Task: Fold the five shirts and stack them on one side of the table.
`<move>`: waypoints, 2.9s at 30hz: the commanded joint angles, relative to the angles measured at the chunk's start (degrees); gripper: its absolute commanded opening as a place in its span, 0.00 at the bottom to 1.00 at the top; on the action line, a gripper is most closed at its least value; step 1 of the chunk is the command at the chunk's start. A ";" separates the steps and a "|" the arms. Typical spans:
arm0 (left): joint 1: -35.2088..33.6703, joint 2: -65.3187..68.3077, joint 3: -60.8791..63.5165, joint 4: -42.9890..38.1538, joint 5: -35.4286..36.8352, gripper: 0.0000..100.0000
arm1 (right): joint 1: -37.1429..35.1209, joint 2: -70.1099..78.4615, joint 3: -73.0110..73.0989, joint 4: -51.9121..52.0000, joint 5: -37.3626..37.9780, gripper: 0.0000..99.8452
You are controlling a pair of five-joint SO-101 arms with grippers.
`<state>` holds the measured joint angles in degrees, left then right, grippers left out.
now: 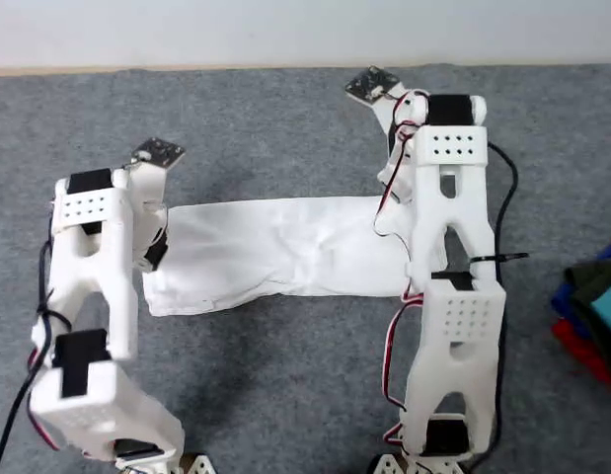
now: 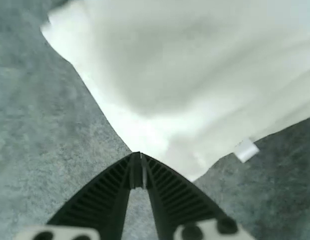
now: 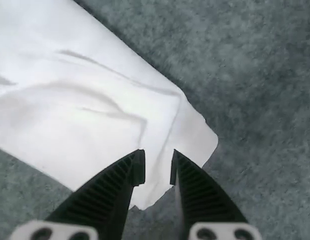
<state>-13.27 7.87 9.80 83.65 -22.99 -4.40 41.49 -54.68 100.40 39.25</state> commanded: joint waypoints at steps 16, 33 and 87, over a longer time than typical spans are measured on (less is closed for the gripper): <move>-4.57 -3.34 -1.98 -4.75 13.71 0.00 | 6.29 -51.74 52.40 1.98 -10.20 0.09; -7.21 6.77 -3.03 -8.18 8.70 0.16 | 8.31 -66.59 67.08 1.98 -13.98 0.09; -2.73 41.14 -42.77 15.38 13.89 0.00 | 8.31 -66.33 67.08 1.98 -14.07 0.09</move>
<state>-15.21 48.92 -30.37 98.24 -9.45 3.43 -22.95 12.66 100.40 25.54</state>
